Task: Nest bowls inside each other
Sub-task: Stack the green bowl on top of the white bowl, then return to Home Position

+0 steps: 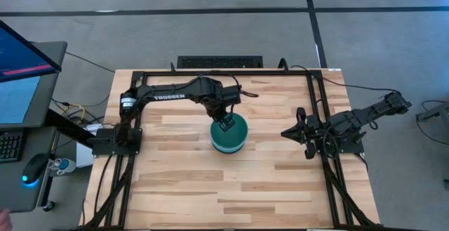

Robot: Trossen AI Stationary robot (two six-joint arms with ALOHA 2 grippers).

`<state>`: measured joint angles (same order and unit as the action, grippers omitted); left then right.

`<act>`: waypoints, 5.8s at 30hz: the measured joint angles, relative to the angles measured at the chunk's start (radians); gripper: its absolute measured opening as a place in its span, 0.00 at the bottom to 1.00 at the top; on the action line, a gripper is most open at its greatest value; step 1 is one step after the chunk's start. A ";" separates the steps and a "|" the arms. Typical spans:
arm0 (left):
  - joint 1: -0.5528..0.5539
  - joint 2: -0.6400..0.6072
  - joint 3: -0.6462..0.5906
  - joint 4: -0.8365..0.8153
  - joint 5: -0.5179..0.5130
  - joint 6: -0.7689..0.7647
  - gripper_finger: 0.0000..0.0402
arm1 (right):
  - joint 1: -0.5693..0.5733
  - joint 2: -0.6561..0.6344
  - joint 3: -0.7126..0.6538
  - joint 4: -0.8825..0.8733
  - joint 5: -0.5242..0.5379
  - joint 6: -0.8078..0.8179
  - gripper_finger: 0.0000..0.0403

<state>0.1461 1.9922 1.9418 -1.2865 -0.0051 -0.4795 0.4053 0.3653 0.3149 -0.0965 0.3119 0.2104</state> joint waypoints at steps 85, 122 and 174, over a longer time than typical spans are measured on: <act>-0.558 -0.475 0.410 -0.098 -0.576 -0.038 0.22 | 0.105 -0.175 0.128 -0.088 -0.052 0.074 0.11; -0.774 -1.553 -1.033 0.666 -0.588 0.079 0.22 | 0.109 -0.176 0.127 -0.044 -0.049 0.080 0.11; -0.207 -1.988 -1.932 1.344 0.135 0.353 0.22 | -0.006 -0.177 -0.308 0.338 -0.105 -0.184 0.11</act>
<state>-0.0609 0.0040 0.0101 0.0579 0.1300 -0.1262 0.3996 0.1879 0.0066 0.2418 0.2069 0.0261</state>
